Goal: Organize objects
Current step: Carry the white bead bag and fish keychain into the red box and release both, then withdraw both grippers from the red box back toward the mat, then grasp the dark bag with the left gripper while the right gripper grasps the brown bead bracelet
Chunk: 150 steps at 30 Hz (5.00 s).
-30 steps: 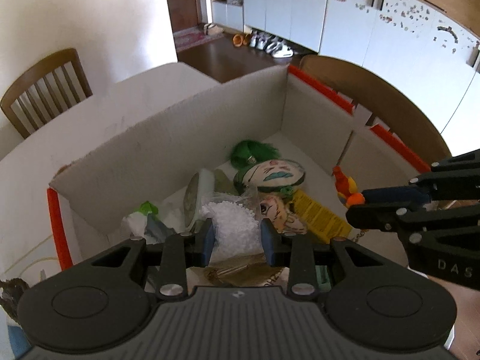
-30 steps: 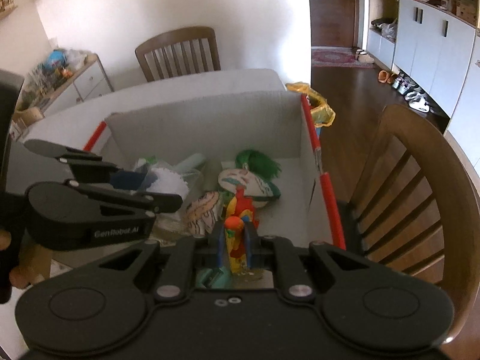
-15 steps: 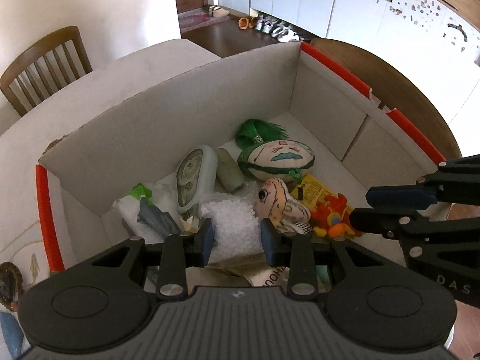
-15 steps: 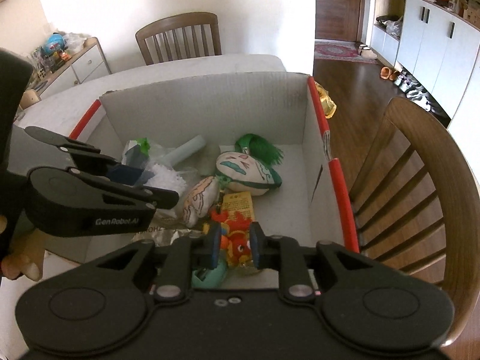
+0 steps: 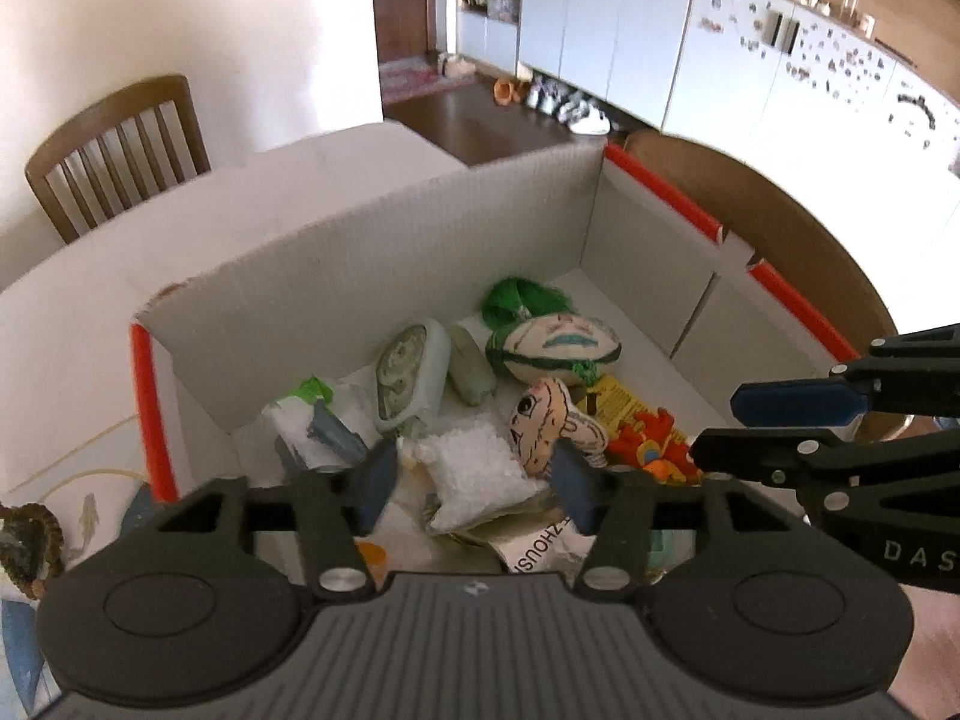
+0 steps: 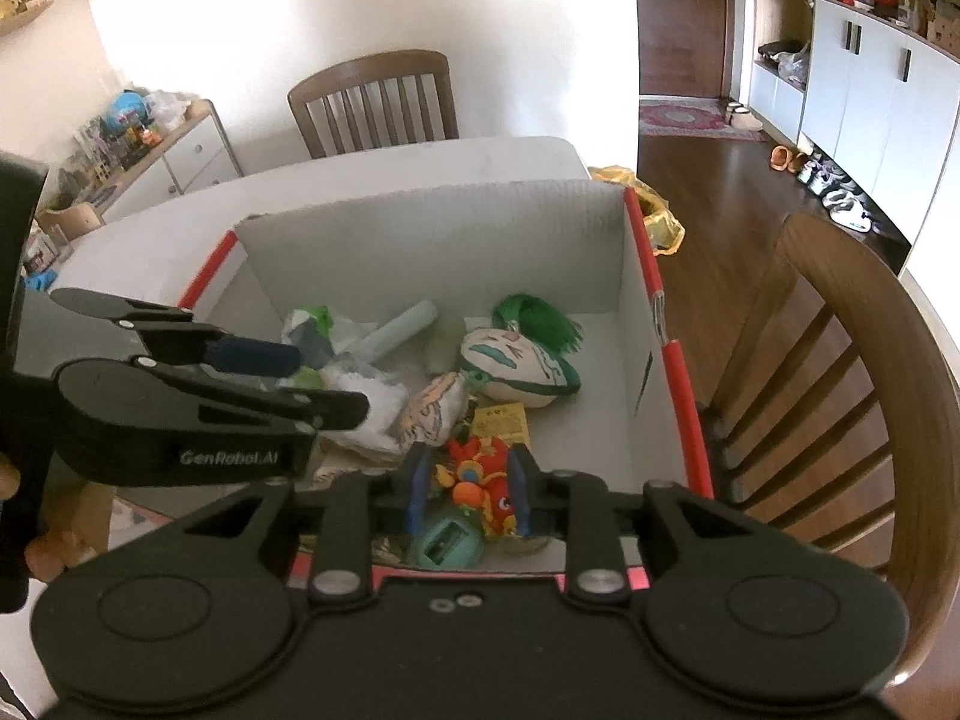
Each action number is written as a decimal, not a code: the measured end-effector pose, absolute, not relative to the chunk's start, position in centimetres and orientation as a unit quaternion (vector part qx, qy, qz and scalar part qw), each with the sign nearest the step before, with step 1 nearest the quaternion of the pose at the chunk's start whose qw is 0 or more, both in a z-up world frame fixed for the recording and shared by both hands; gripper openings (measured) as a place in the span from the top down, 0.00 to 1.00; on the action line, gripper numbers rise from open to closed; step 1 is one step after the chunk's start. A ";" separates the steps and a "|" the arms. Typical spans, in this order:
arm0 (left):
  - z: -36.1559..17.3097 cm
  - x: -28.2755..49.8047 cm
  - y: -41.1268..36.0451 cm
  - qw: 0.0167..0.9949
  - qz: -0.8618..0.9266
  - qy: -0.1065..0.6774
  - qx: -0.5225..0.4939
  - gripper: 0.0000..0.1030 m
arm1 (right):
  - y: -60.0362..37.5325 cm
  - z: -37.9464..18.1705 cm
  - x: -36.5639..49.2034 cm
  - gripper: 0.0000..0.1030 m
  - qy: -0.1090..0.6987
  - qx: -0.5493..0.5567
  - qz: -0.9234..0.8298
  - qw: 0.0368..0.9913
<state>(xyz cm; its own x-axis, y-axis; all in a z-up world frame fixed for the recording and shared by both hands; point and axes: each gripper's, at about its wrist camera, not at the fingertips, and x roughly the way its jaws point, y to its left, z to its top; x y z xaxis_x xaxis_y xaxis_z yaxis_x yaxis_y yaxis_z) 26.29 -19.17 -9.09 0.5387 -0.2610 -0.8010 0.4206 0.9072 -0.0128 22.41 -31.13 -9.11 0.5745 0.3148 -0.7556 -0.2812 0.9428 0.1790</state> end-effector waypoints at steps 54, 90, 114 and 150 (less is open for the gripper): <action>-0.9 17.9 3.3 0.925 -0.170 0.340 0.002 0.08 | -15.1 -1.6 16.1 0.02 0.343 0.054 0.174 0.922; -9.5 24.1 16.1 0.926 -0.116 0.358 -0.001 0.00 | -2.3 -7.5 24.5 0.12 0.424 -0.011 0.178 0.888; -15.2 28.3 16.8 0.913 -0.139 0.384 0.011 0.00 | 3.9 -15.5 31.8 0.49 0.488 -0.083 0.196 0.846; -14.7 29.5 18.1 0.910 -0.168 0.379 -0.022 0.04 | 2.3 -16.1 32.8 0.73 0.502 -0.015 0.213 0.838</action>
